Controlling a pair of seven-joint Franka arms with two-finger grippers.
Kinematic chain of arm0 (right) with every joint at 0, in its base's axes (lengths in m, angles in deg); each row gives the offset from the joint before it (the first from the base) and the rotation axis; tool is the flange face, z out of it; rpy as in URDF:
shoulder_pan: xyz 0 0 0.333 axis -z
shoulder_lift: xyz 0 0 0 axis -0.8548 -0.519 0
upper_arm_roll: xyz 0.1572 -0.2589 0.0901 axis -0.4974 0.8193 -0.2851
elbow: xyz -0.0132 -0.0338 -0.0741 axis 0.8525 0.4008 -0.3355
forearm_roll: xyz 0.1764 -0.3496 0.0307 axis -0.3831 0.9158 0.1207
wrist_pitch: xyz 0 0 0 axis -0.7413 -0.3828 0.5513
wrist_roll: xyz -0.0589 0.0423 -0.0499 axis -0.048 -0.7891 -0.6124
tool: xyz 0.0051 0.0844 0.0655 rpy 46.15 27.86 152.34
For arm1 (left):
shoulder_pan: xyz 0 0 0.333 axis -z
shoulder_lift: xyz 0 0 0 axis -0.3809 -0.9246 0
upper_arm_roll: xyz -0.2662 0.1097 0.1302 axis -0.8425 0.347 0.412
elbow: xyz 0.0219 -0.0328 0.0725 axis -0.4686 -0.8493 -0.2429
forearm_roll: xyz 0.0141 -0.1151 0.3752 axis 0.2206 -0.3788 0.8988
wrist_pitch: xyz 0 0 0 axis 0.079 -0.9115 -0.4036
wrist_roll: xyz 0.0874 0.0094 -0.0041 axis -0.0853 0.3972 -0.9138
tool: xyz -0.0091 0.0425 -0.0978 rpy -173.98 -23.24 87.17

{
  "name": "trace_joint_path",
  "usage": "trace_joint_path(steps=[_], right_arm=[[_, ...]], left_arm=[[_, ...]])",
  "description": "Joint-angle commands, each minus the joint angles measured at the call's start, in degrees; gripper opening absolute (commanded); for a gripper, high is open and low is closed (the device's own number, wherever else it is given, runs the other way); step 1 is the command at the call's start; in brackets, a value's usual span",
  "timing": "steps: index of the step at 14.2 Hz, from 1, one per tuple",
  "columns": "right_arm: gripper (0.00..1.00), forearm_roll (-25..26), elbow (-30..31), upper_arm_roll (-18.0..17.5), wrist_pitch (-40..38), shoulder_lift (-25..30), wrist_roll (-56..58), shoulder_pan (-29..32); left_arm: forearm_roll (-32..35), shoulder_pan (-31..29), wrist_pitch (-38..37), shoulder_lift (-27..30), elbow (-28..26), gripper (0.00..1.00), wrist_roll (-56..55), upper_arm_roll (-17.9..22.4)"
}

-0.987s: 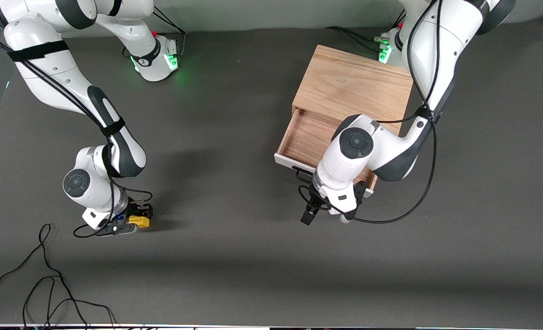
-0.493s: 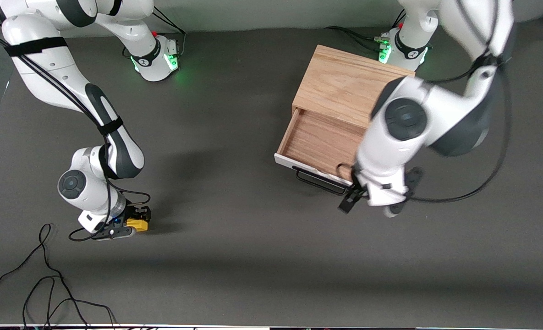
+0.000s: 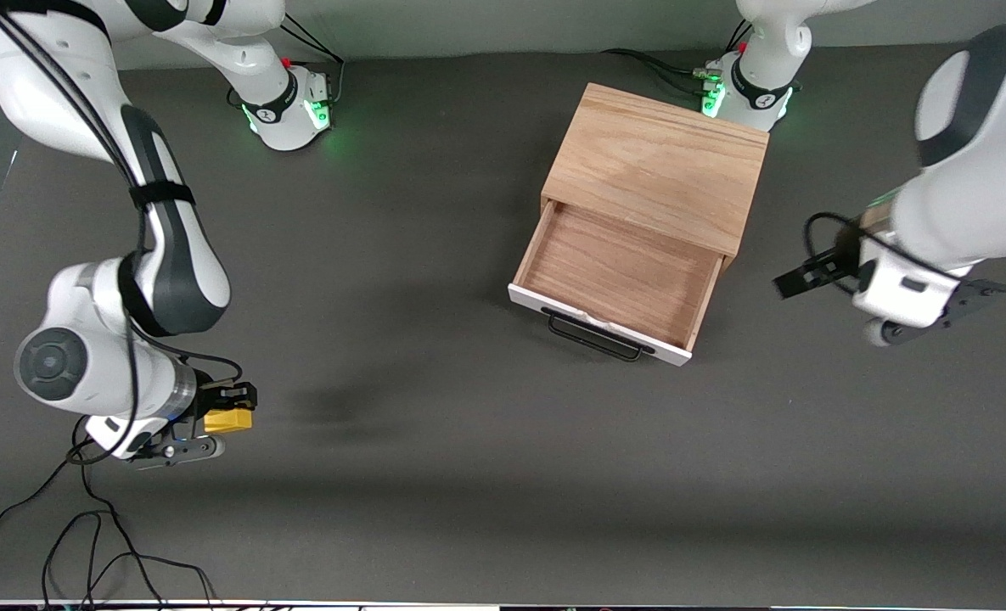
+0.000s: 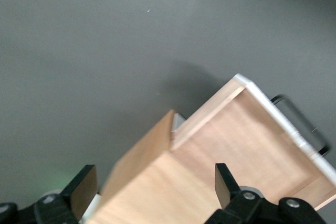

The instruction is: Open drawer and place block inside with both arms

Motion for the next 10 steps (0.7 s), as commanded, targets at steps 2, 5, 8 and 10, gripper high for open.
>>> trace_joint_path(steps=[2, 5, 8, 10], right_arm=[[0.27, -5.43, -13.33, -0.43, -14.85, -0.91, -7.78, -2.67], [0.27, -6.32, -20.28, -1.65, -20.41, -0.91, -17.88, -6.09], [0.27, -6.24, -23.02, -6.74, -19.72, -0.82, -34.12, -9.26], [0.27, -6.15, -24.0, -10.09, -16.92, -1.17, -40.38, -10.75]], left_arm=[[-3.07, -6.51, 1.0, 9.08, -10.32, 1.0, 17.88, 0.15], [-3.07, -6.61, 5.47, 13.82, -16.73, 1.0, 22.64, 0.67], [-3.07, -6.61, 8.13, 16.48, -20.36, 1.0, 27.04, 1.73], [-2.72, -6.61, 9.53, 16.48, -20.1, 1.0, 31.33, 2.52]])
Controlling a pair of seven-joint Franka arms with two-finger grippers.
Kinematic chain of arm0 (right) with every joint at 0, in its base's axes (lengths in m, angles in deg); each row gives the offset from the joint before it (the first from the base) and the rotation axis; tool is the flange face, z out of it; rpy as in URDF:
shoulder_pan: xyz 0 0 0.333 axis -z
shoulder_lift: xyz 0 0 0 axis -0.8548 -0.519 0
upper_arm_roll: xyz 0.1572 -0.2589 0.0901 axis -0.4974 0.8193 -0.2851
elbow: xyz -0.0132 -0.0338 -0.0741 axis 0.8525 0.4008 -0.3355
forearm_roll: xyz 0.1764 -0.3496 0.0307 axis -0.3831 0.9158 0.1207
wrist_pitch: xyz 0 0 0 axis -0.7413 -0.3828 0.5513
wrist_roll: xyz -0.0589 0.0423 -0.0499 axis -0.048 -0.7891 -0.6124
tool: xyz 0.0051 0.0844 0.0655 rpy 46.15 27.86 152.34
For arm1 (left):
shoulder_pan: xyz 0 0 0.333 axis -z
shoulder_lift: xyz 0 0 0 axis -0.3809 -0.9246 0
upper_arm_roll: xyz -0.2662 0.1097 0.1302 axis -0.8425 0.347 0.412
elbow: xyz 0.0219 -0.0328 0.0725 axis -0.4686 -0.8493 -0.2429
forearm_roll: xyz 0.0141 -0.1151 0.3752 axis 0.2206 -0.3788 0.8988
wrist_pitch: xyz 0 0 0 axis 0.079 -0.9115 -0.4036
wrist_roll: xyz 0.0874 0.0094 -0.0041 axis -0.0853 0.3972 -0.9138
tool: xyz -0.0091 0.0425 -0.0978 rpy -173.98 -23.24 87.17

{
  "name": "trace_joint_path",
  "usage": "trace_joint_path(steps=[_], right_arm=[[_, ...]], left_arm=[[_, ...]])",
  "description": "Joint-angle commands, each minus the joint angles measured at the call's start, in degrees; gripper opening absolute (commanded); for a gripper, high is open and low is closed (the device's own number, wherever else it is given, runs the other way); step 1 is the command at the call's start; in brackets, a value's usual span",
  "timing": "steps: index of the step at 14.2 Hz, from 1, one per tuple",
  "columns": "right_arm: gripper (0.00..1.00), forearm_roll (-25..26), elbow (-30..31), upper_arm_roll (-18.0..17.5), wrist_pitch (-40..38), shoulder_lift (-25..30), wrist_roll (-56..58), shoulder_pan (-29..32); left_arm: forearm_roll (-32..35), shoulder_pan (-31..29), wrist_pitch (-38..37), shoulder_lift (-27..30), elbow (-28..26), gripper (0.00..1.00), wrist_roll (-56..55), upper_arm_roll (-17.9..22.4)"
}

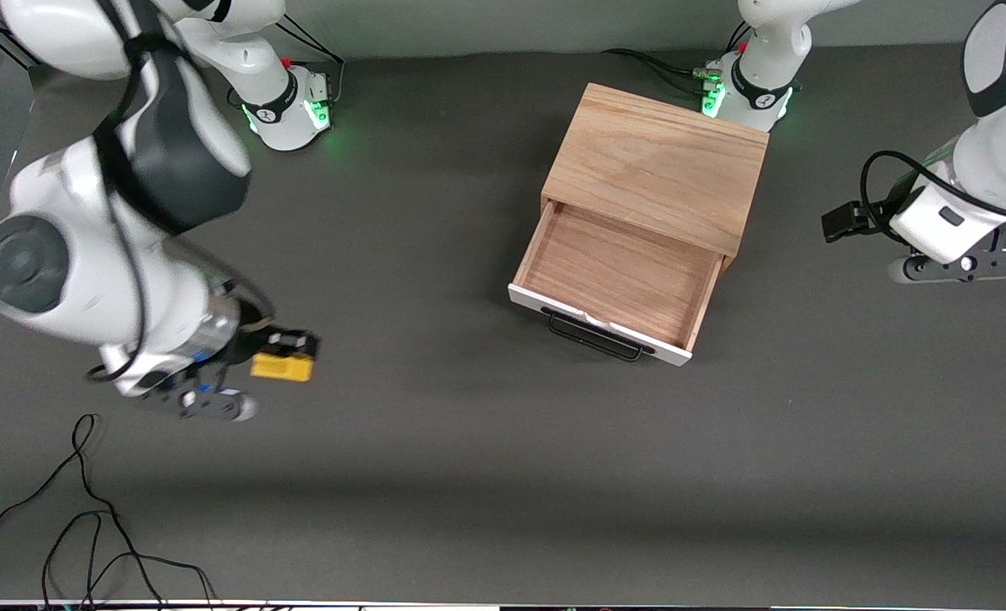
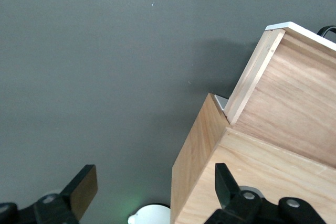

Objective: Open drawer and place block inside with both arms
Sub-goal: 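Carry the yellow cube with the right gripper over the open drawer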

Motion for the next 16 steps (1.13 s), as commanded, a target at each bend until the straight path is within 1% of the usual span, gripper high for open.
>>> trace_joint_path(steps=[1, 2, 4, 7, 12, 13, 14, 15, 16], right_arm=[[0.27, -0.62, -3.08, -2.25, 3.48, -1.5, -9.64, -3.12], [0.27, -0.53, -2.99, -2.25, 5.5, -1.85, -12.54, -5.58], [0.27, -0.09, -2.73, -2.16, 9.98, -3.34, -17.47, -9.28], [0.27, 1.66, -2.82, -1.81, 14.83, -6.33, -21.0, -14.12], [0.27, 2.81, -2.64, -1.72, 16.24, -9.67, -24.17, -21.06], [0.27, 3.07, -2.64, -1.72, 16.24, -10.38, -24.87, -22.29], [0.27, 3.16, -2.64, -1.72, 16.33, -11.51, -26.53, -23.35], [0.27, 3.42, -2.64, -1.72, 17.03, -12.48, -27.94, -24.75], [0.27, 5.34, -2.55, -1.63, 18.25, -13.62, -29.43, -26.33]], left_arm=[[-0.77, -0.4, 2.37, 2.41, -2.5, 1.0, 5.27, 2.32], [-0.95, -0.48, 2.37, 2.32, -2.24, 1.0, 5.88, 3.38], [-1.21, -0.49, 2.46, 1.1, 0.21, 1.0, 5.01, 3.65], [-1.12, -0.4, 2.89, 0.39, 0.48, 1.0, 5.01, 3.65], [-1.39, -0.31, 3.16, -0.23, 1.8, 1.0, 5.36, 3.65], [-1.39, 0.56, 3.16, -0.32, 2.06, 1.0, 5.53, 4.0], [-1.39, 2.83, 3.25, -0.4, 2.15, 1.0, 5.62, 6.01], [-1.39, 8.34, 3.25, -0.67, 2.33, 1.0, 5.62, 11.33], [-1.39, 14.74, 3.25, -0.76, 2.94, 1.0, 5.89, 18.17]])
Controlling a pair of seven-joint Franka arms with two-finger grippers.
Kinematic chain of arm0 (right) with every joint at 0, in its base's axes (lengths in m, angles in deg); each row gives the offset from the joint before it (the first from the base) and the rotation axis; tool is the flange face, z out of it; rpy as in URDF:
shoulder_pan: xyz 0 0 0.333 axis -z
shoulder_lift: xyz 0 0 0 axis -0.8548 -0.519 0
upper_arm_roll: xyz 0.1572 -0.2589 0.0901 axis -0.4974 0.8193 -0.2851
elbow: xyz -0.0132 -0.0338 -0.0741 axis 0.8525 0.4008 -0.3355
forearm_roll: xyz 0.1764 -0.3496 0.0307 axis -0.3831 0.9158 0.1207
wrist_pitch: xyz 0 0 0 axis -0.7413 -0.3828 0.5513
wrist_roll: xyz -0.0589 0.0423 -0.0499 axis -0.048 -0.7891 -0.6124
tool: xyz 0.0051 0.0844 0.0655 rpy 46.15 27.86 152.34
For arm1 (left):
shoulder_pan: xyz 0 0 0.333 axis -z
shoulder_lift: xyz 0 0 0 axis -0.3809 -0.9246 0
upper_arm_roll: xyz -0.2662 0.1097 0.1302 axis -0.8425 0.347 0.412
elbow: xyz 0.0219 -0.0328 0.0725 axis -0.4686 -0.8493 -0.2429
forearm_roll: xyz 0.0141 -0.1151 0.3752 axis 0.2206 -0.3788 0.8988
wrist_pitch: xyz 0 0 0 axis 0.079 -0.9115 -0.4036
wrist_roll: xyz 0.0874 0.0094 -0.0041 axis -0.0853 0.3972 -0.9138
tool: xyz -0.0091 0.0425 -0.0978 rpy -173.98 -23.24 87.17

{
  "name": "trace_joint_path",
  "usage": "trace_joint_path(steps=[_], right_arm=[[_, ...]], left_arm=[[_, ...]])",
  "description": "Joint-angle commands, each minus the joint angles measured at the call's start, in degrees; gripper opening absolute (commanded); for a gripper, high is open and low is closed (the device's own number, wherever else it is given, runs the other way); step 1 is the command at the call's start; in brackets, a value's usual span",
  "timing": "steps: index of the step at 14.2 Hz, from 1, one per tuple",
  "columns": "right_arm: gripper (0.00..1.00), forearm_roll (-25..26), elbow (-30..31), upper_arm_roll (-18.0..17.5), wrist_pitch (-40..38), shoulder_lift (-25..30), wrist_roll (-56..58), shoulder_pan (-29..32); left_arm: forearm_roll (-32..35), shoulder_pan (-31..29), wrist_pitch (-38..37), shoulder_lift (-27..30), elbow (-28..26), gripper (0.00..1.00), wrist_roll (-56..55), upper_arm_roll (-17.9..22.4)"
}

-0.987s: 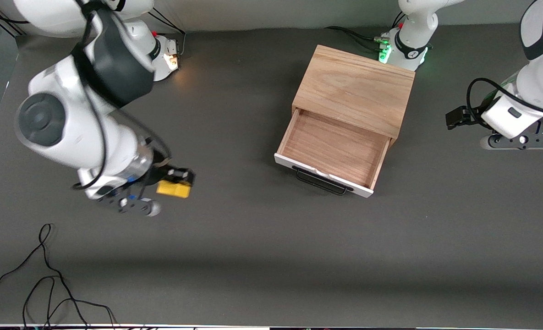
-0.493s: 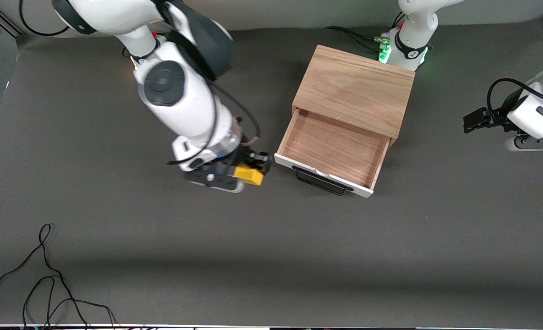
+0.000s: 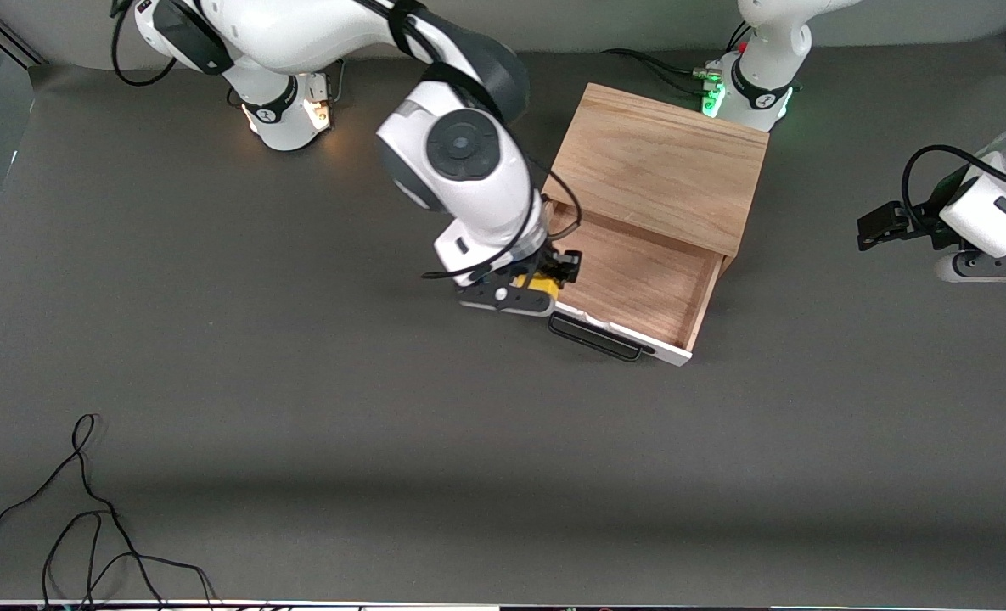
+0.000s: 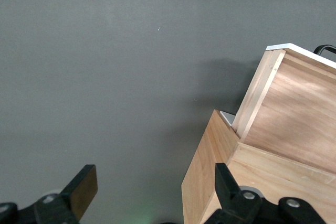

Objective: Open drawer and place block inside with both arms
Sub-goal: 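Carry the yellow cube with the right gripper over the open drawer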

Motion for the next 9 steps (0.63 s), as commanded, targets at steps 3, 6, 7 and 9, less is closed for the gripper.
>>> trace_joint_path(steps=[3, 6, 7, 9], right_arm=[[0.27, 4.98, -2.04, 0.63, 6.11, -6.66, -8.68, -5.37], [0.27, 5.86, -1.96, 0.63, 7.44, -8.51, -11.4, -6.25], [0.27, 6.21, -1.96, 0.54, 7.53, -8.95, -12.81, -6.34], [0.27, 6.22, -1.96, 0.45, 8.49, -9.48, -14.57, -7.04]], left_arm=[[-0.48, 17.73, -0.18, -1.09, 2.87, 1.0, 1.26, 17.52], [-0.3, 17.64, -0.18, -1.61, 3.48, 1.0, 1.18, 17.08], [-0.22, 17.12, -0.36, -2.05, 3.75, 1.0, 1.09, 16.21], [0.31, 14.23, -0.62, -2.58, 4.28, 1.0, 0.91, 12.53]])
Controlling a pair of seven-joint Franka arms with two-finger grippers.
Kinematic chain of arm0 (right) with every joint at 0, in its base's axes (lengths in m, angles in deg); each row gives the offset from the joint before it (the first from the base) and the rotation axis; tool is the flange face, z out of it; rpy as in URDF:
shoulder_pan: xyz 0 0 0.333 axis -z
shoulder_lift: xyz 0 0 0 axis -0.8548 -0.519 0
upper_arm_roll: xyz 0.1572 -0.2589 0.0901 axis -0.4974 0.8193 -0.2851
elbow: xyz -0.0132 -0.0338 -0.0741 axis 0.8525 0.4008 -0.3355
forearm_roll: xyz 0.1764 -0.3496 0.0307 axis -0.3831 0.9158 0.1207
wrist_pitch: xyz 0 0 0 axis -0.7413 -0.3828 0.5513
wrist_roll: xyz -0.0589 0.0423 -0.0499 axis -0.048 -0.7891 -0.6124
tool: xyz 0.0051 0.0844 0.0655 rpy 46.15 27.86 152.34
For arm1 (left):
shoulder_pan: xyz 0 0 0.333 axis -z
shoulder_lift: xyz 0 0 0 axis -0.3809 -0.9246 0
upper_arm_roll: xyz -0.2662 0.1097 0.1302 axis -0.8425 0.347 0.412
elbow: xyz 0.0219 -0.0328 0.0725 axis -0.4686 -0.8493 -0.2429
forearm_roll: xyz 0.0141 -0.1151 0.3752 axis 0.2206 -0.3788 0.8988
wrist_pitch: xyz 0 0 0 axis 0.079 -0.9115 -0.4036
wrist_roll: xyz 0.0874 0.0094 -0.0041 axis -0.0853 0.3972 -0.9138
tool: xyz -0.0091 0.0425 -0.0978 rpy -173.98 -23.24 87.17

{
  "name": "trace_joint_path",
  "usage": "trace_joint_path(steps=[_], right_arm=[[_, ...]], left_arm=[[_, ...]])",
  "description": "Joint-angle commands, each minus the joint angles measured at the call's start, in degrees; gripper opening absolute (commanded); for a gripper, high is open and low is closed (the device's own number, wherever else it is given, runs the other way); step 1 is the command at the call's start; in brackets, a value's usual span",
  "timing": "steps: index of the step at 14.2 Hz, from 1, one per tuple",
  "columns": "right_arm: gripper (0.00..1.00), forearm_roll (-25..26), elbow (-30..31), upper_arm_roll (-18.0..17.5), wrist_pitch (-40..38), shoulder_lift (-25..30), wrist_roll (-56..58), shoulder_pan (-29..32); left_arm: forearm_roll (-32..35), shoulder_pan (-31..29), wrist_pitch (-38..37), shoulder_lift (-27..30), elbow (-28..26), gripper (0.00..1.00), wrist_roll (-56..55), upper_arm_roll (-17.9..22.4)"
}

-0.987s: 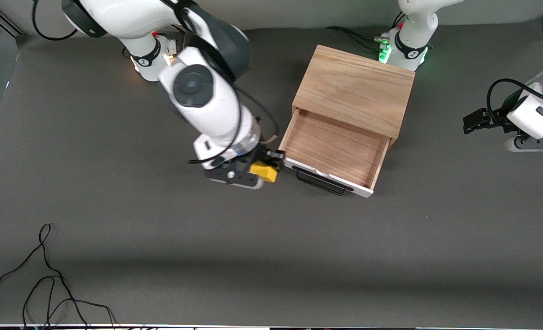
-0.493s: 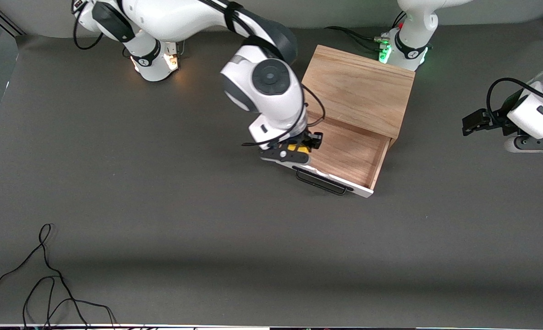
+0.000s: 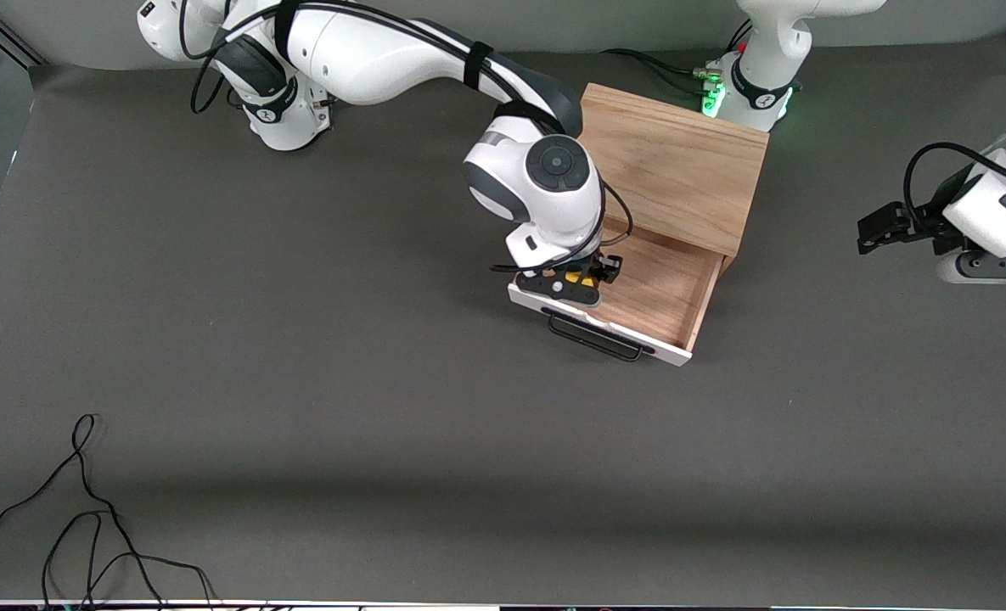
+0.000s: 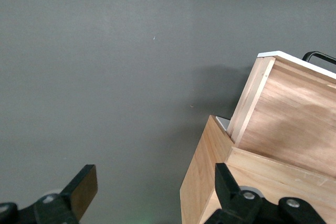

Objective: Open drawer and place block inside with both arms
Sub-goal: 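Carry the yellow cube with the right gripper over the open drawer, then lower the cube into the drawer and open the right gripper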

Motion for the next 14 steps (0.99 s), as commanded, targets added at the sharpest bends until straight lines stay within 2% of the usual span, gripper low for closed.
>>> trace_joint_path(steps=[1, 7, 9, 12, 13, 14], right_arm=[[0.27, 1.14, -1.96, 0.45, 0.89, -1.41, -4.11, -1.71], [0.28, 1.58, -0.55, 0.54, 2.13, -2.12, -6.75, -3.47], [0.29, 1.76, -0.11, 0.54, 3.0, -2.38, -8.15, -3.64], [0.31, 2.02, -0.02, 0.54, 3.71, -2.91, -9.04, -4.26], [0.34, 2.02, -0.02, 0.54, 3.71, -2.91, -9.04, -4.34], [0.47, 2.02, -0.02, 0.54, 3.8, -2.91, -9.12, -4.35]], left_arm=[[0.37, -1.95, -0.85, -1.2, 1.88, 1.0, 0.86, -2.75], [0.55, -0.98, -1.12, -1.11, 1.88, 1.0, 1.13, -2.14], [0.55, 1.38, -0.95, -1.2, 1.88, 1.0, 1.13, 0.13], [0.55, 1.04, -1.03, -1.11, 1.97, 1.0, 1.13, 0.59], [0.55, 1.13, -1.03, -1.11, 1.88, 1.0, 1.13, 0.59], [0.55, 1.04, -1.03, -1.02, 1.88, 1.0, 1.21, 0.59]])
